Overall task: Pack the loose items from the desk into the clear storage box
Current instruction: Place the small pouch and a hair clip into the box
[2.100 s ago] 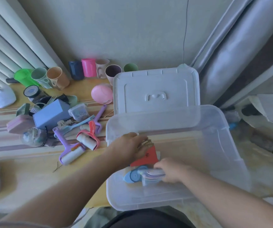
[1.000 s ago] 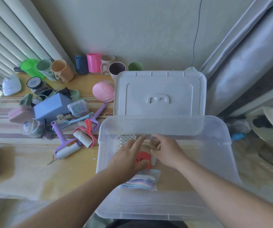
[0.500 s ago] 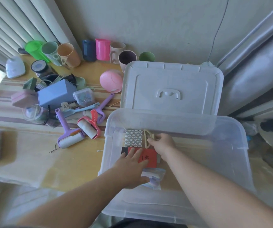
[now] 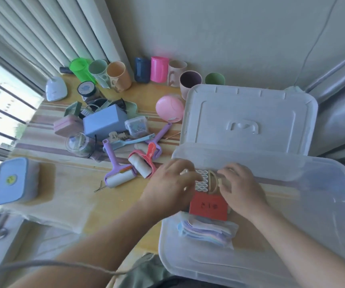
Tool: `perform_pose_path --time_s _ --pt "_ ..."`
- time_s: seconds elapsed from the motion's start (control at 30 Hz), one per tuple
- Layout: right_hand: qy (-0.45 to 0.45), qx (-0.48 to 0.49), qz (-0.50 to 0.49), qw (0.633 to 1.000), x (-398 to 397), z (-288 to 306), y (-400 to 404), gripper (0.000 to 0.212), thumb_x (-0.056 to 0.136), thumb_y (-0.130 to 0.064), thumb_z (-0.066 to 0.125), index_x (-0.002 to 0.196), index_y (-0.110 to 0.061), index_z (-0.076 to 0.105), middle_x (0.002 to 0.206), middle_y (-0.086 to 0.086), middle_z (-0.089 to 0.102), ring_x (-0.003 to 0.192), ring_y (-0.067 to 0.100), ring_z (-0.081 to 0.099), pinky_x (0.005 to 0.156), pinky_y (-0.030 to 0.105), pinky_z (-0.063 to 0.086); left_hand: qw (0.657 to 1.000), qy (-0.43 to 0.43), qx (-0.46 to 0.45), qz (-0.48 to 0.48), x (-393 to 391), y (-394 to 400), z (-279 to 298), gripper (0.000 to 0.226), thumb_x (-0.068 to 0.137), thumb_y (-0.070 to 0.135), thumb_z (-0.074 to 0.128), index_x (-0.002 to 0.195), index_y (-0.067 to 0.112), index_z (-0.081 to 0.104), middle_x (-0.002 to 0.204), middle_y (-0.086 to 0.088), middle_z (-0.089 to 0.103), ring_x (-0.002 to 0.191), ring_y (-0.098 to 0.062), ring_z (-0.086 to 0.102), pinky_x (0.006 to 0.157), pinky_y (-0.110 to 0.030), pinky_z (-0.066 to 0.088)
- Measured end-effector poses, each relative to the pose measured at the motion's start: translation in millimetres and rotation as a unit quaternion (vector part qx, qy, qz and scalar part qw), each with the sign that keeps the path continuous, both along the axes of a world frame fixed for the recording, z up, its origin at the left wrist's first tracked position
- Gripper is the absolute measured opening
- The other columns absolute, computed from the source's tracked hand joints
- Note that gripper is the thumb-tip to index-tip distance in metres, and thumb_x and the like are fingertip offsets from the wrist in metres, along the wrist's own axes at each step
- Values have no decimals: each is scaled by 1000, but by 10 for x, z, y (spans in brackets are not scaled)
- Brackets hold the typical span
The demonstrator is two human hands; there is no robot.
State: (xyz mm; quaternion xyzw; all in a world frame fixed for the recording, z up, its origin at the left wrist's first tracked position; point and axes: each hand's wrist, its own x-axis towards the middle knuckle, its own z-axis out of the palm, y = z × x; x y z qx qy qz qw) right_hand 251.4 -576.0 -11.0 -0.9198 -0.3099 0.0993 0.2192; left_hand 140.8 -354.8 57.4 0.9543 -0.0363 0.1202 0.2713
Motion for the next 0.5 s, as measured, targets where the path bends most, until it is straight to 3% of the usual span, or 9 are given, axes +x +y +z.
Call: perform_pose_path --time_s 0.07,0.13,0.23,0.3,0.4,0.5 --pt "-90 88 12 992 -27 258 254 26 82 -2 75 107 -10 74 108 6 62 102 32 58 86 45 55 997 13 -10 77 -110 454 -83 19 88 13 68 100 25 76 105 4 63 99 -20 58 83 -36 50" --pt "-139 155 40 977 -84 546 676 23 81 4 71 101 -6 75 100 9 63 93 33 58 82 41 52 985 83 -9 148 -289 927 -345 21 88 15 68 99 31 73 104 11 59 100 -19 56 81 -40 52" --pt "-126 195 129 964 -328 754 1477 21 84 -2 63 102 -10 72 96 7 65 88 32 59 77 40 51 956 202 -3 211 -638 1517 -750 24 86 18 64 99 36 72 110 16 56 108 -19 54 84 -44 55" --pt "-48 139 188 971 -541 661 2036 24 85 -12 62 108 -15 69 105 6 66 100 33 60 79 42 53 932 273 -4 238 -858 1846 -944 26 85 16 66 103 34 73 112 11 57 115 -22 52 89 -45 54" --pt "75 -63 212 972 -790 249 2716 29 91 -17 55 118 -20 64 126 5 56 131 30 44 93 44 50 910 332 -8 248 -1091 2210 -1121 32 86 13 64 111 31 71 116 3 58 119 -27 50 93 -42 52" --pt "97 -206 223 948 -838 -110 3123 36 90 -9 53 121 -25 59 126 0 50 134 30 38 97 46 48 912 337 -25 232 -1190 2476 -1177 34 89 17 62 117 33 69 121 6 57 122 -23 48 91 -37 51"
